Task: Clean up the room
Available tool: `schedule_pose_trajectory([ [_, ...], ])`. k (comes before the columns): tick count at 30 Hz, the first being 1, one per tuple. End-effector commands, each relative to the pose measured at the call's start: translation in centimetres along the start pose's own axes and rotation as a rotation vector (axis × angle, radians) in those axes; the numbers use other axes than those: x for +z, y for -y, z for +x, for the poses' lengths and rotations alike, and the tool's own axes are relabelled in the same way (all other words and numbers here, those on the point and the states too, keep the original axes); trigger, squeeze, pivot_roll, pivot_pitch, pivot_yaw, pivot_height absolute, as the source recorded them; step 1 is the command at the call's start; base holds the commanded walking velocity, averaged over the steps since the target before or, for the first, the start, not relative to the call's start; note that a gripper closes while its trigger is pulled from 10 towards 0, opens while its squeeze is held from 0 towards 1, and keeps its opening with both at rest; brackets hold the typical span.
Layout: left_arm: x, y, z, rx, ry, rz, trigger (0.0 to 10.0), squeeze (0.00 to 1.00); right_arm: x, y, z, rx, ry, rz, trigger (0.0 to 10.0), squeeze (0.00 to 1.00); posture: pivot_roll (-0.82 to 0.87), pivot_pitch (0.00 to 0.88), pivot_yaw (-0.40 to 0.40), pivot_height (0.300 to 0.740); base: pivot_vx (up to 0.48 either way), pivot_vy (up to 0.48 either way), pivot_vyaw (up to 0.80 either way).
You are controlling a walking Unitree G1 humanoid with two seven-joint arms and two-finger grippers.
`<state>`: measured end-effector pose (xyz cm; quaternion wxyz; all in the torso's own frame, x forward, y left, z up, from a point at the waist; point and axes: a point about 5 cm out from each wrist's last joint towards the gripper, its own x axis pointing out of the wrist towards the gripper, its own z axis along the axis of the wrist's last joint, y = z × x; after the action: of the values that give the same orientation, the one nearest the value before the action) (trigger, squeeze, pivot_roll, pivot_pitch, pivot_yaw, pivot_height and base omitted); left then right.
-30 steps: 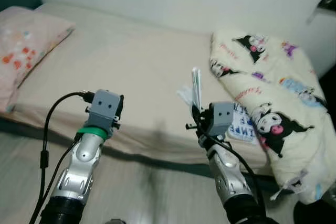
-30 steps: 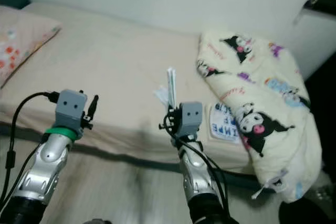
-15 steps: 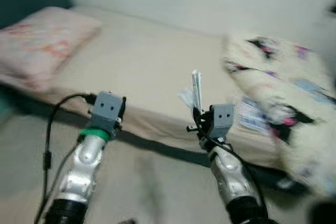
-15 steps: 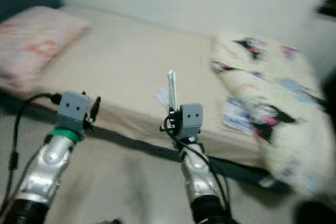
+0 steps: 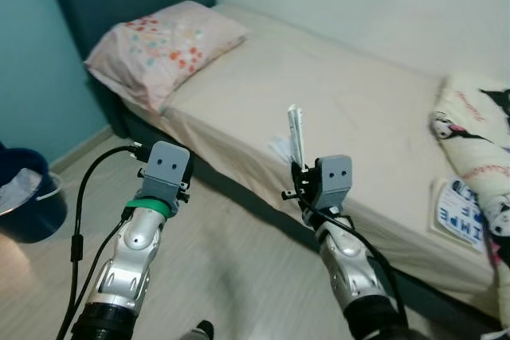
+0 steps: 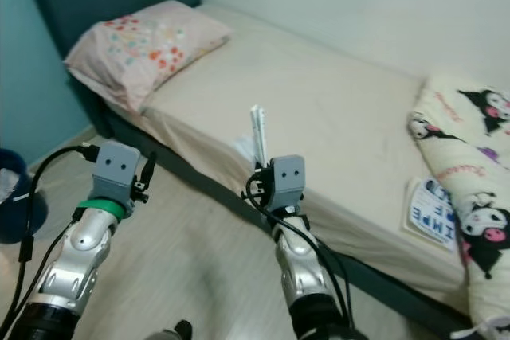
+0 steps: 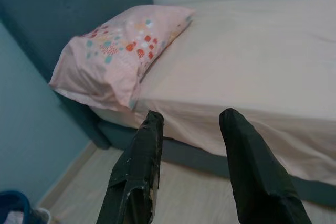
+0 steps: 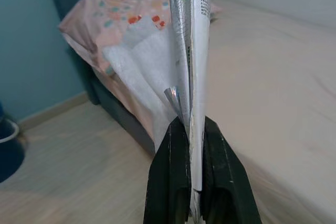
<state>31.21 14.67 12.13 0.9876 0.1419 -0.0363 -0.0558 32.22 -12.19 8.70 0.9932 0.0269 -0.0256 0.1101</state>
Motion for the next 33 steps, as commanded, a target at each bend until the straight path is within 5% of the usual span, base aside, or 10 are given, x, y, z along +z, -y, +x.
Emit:
schedule_pose_trajectory([
  [1, -0.61, -0.19, -0.25, 0.003, -0.03, 0.02, 10.0, 0.0, -0.32, -0.09, -0.1, 0.004, -0.011, 0.003, 10.0, 0.0, 0.08, 0.0, -0.03, 0.74, 0.0, 0.0, 0.79],
  [33, -1.36, -0.69, -0.53, 0.053, -0.063, 0.069, 10.0, 0.0, -0.76, -0.29, -0.42, 0.022, -0.02, 0.002, 10.0, 0.0, 0.08, 0.0, -0.033, 0.74, 0.0, 0.0, 0.79],
])
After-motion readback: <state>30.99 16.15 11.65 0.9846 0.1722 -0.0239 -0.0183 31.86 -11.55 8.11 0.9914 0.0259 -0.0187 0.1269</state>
